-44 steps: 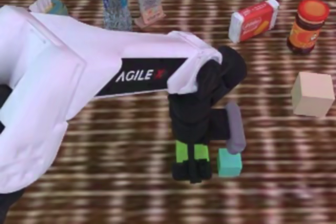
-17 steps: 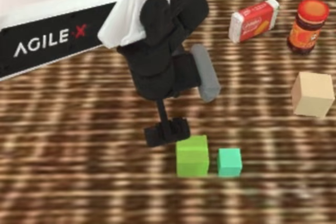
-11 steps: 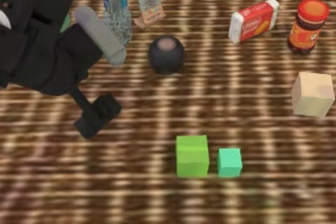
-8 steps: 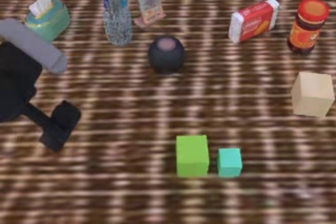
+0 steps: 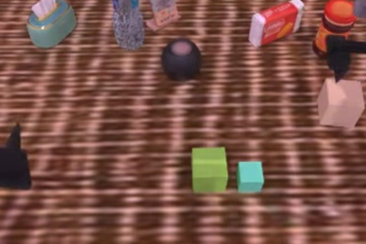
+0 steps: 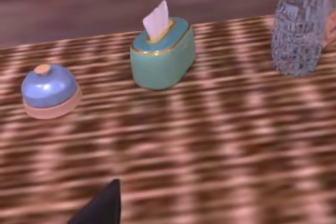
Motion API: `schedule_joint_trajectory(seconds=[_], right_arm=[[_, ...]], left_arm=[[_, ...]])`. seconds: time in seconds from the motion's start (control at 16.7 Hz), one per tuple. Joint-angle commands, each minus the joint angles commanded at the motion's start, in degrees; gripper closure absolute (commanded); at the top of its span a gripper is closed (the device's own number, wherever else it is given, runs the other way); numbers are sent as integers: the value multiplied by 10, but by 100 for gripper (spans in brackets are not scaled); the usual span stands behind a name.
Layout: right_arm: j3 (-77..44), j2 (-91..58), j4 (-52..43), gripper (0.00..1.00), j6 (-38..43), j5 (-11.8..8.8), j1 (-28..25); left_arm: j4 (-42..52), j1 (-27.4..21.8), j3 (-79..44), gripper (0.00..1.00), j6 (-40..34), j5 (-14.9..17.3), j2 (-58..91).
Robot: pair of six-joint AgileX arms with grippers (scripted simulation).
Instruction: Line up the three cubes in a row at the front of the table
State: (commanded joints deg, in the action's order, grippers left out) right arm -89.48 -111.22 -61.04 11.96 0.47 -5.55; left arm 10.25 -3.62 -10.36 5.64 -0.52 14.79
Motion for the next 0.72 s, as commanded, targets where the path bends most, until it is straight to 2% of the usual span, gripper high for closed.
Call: schedule_joint_trajectory(seconds=[0.3,0.72], right_arm=[[-127,-126,-66,0,17,-2,-5],[-138,-140,-70,0,18,-3,-3]], left_arm=[[-92,44,94,0,-51,5,-133],[-102,48,104,0,-56,5,-148]])
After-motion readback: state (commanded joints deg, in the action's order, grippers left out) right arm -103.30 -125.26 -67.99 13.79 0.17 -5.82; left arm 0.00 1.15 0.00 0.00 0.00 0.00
